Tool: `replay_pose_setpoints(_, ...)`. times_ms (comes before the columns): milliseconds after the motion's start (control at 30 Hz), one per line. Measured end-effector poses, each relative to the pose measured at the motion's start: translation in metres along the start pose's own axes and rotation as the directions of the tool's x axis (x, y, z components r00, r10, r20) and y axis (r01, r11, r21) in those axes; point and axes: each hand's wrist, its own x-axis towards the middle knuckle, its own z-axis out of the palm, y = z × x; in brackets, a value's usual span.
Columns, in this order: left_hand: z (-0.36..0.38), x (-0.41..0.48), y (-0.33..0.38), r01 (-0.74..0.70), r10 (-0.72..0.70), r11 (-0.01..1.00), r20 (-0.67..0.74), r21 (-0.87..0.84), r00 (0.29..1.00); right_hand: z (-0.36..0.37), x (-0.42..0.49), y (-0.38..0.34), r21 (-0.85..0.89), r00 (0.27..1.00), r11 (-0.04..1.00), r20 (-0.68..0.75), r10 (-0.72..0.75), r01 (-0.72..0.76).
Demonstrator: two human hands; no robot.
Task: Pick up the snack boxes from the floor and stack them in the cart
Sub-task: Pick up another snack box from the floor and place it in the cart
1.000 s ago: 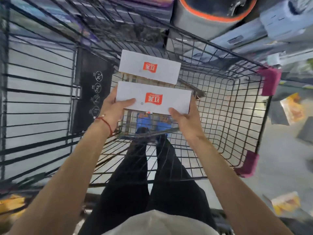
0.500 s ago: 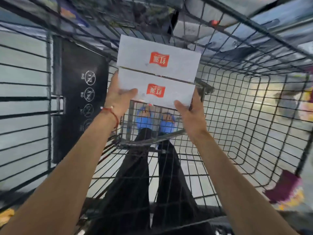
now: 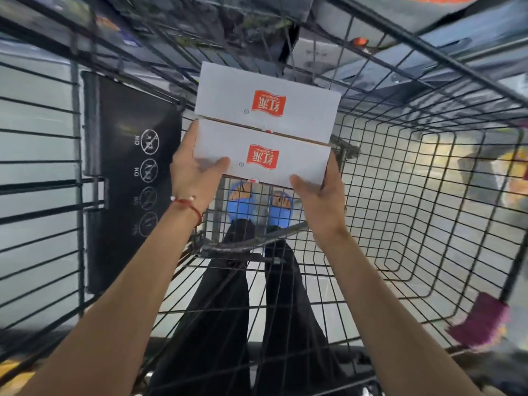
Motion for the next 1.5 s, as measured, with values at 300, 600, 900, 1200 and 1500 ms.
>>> replay_pose_setpoints(300,0.002,-0.01,0.008,0.03,-0.014,0.988,-0.104,0.151,0.994,0.004,-0.003,0.006,-0.05,1.0,0.998,0.004,0.031,-0.031)
replay_pose_setpoints(600,-0.016,-0.043,0.022,0.069,-0.061,0.939,-0.036,0.337,0.998,0.003,-0.076,-0.026,0.083,0.966,0.962,0.034,0.257,-0.259)
replay_pose_setpoints(900,-0.025,-0.108,0.057,-0.036,-0.03,0.882,0.132,0.47,0.991,-0.053,-0.174,-0.022,0.318,0.972,0.923,-0.025,0.234,-0.214)
replay_pose_setpoints(1200,0.017,-0.233,0.063,-0.33,0.182,0.834,0.345,0.442,0.921,-0.137,-0.27,0.025,0.49,0.947,0.871,-0.259,0.188,-0.039)
replay_pose_setpoints(1500,0.085,-0.396,0.047,-0.607,0.284,0.713,0.647,0.35,0.708,-0.228,-0.377,0.1,0.612,0.863,0.776,-0.466,0.197,0.153)
